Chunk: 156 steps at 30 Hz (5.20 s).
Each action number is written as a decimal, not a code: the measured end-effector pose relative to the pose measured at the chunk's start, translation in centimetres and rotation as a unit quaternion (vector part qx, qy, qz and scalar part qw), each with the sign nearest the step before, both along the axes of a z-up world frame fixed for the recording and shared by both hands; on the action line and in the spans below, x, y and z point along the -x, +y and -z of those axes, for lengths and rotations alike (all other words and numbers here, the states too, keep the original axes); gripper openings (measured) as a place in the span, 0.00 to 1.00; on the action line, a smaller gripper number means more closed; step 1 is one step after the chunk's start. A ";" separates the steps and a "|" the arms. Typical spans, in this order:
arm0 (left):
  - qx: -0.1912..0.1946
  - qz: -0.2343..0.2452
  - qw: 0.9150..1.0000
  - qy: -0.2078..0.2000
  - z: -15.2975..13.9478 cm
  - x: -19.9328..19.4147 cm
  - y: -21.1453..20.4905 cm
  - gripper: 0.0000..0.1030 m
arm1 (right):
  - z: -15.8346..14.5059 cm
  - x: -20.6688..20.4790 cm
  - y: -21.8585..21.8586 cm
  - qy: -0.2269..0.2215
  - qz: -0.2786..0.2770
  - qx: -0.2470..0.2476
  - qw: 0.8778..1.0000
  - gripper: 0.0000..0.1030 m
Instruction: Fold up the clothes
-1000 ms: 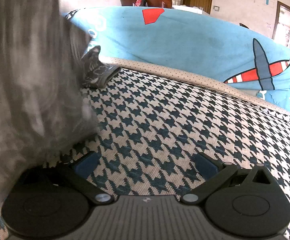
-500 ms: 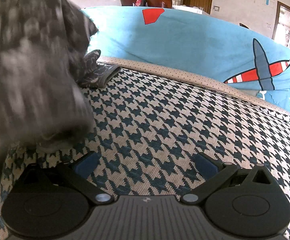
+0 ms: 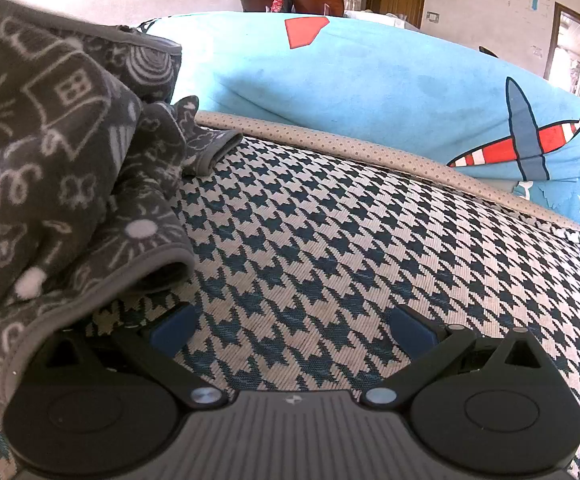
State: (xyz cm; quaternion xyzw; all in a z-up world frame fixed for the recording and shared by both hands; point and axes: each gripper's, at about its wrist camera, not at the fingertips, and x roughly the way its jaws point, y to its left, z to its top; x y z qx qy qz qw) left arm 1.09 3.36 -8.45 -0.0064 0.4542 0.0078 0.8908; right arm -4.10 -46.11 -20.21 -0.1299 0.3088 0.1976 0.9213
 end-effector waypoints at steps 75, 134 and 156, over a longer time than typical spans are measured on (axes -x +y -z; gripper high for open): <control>-0.015 -0.037 0.999 0.009 13.9 16.9 -21.1 1.00 | -2.9 15.4 2.2 0.150 0.194 0.006 0.969 1.00; -0.025 -0.042 0.998 0.025 12.3 39.9 -26.6 1.00 | -0.5 28.4 10.7 0.147 0.109 0.041 0.982 1.00; -0.027 -0.043 0.998 0.024 12.7 39.6 -26.8 1.00 | 0.4 27.3 10.3 0.140 0.109 0.042 0.983 1.00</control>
